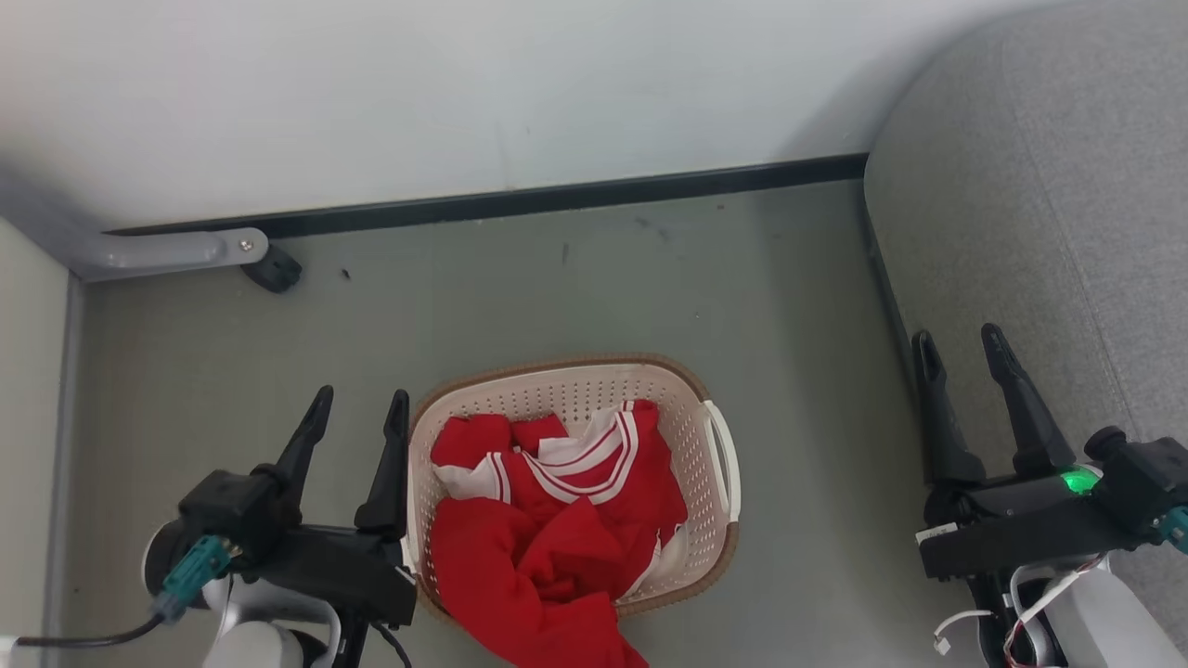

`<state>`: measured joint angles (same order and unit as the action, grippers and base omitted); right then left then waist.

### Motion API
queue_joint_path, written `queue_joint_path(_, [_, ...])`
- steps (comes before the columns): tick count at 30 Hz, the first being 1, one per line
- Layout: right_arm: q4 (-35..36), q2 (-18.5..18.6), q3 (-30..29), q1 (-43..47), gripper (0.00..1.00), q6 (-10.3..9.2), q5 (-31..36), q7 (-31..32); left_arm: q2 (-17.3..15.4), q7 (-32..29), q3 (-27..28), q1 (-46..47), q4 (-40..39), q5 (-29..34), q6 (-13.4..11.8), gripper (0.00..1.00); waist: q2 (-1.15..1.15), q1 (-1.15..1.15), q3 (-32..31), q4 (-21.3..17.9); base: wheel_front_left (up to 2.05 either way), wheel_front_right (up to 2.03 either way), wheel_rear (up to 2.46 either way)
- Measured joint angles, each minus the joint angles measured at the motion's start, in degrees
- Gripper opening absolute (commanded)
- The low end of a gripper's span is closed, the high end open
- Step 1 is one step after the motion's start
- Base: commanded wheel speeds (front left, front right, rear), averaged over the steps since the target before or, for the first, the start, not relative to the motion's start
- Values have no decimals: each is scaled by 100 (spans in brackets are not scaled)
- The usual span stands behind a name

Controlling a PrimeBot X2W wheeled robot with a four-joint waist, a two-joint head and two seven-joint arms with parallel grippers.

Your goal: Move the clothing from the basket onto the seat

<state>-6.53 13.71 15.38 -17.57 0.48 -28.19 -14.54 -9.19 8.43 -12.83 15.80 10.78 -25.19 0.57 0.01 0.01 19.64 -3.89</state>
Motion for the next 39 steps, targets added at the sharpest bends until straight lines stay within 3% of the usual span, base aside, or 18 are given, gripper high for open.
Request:
queue_joint_path(20, [307, -118, -301, -586, 100, 170, 42, -16, 394, -743, -482, 1210, 1962, 4, 157, 100, 0, -1, 1201, -286, 0, 0, 0])
queue_joint_path(24, [453, -330, -363, -659, 100, 241, -154, -16, 420, -864, -555, 1415, 2296, 5, 198, 100, 0, -1, 1407, -348, 0, 0, 0])
queue_joint_path(39, [760, -445, -326, -995, 100, 374, -82, -18, 504, -1270, -909, 1954, 3442, 183, 199, 100, 0, -1, 2155, -597, 0, 0, 0])
